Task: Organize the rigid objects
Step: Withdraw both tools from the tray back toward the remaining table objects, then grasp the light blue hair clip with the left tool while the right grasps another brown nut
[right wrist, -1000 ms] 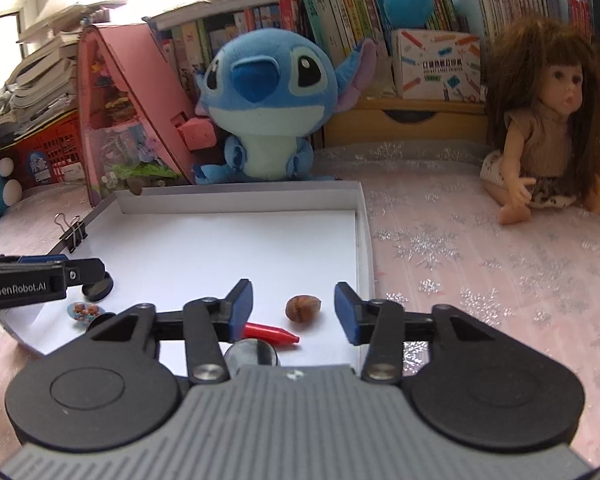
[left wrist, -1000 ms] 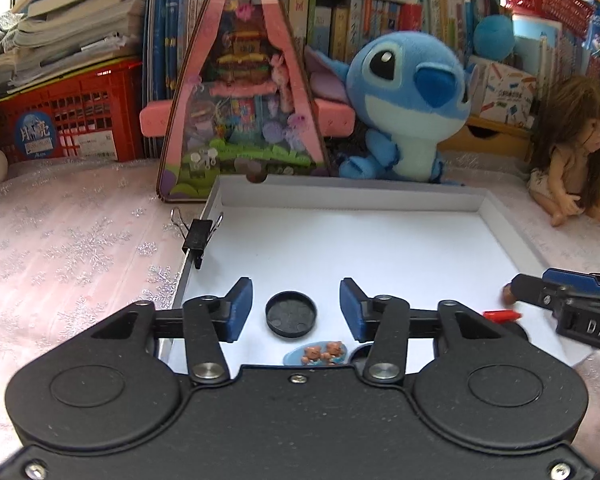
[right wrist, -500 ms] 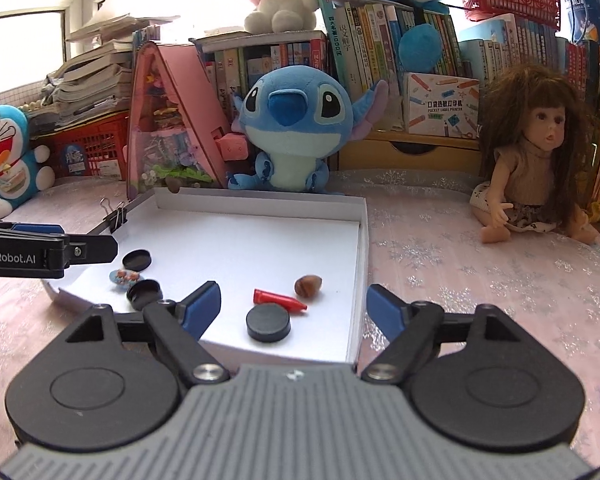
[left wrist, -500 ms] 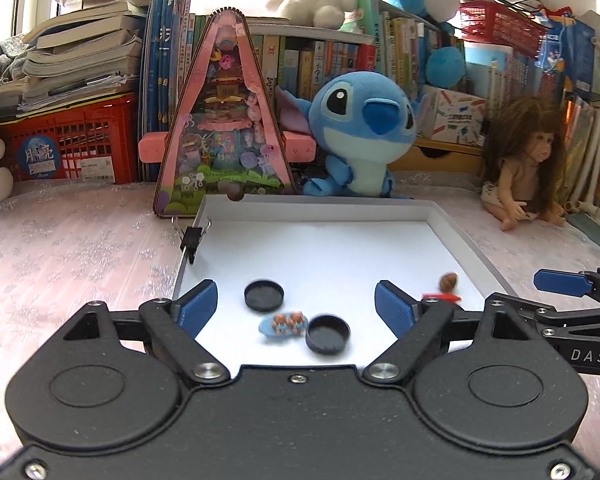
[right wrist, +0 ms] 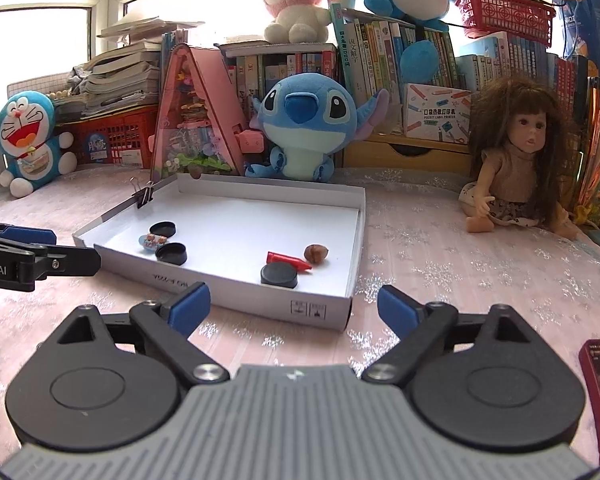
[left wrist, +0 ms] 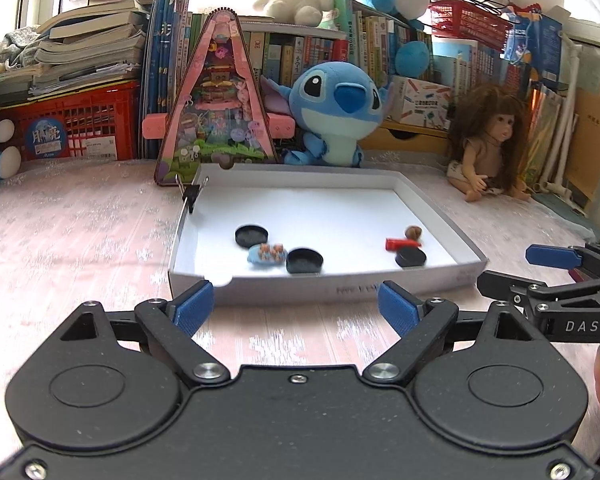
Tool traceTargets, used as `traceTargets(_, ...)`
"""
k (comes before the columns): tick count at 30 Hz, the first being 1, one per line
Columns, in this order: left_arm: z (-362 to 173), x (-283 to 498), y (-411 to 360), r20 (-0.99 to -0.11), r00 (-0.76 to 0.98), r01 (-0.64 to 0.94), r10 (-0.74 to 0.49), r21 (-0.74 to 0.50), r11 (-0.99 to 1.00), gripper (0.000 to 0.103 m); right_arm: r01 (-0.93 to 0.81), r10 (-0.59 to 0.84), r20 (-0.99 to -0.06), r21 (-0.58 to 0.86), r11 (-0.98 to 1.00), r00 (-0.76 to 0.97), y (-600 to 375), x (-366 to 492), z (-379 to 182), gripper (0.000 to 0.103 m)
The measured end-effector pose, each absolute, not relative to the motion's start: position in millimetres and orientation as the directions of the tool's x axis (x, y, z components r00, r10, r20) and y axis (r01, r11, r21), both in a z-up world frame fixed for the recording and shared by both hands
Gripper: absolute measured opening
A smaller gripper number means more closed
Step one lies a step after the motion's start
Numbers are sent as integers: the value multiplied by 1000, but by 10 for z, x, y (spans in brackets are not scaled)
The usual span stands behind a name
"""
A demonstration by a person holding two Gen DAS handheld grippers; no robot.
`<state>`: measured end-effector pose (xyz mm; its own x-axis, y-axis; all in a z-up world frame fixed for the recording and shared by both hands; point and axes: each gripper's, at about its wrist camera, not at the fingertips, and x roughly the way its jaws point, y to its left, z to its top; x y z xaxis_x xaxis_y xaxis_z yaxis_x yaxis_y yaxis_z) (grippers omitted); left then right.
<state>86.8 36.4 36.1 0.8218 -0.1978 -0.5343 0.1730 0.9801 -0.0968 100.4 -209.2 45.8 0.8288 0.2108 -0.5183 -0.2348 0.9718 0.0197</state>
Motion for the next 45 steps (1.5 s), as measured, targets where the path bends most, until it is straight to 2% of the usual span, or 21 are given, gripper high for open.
traceTargets(16, 165, 212, 336, -533, 816, 237, -222, -41, 971, 89, -271, 224, -548, -5, 963, 806, -2113, 495, 309, 97)
traceTargets(26, 95, -31, 388, -552, 788, 269, -272, -88, 959, 89, -335, 265, -570, -19, 942, 778, -2116, 235, 216, 91)
traceTargets(29, 81, -91, 379, -558, 780, 289, -284, -81, 954, 82, -351, 262, -573, -48, 935, 776, -2045, 197, 191, 88)
traceTargets(31, 73, -133, 369, -566, 768, 307, -298, -83, 948, 73, -363, 267, -575, -56, 930, 773, -2019, 165, 182, 86)
traceTargets(37, 53, -274, 321, -558, 748, 384, -359, -76, 920, 59, -386, 284, -591, -51, 921, 755, -2009, 93, 151, 73)
traceTargets(45, -4, -296, 150, -567, 730, 437, -381, -42, 899, 53, -404, 305, -600, -32, 914, 740, -2007, 34, 109, 62)
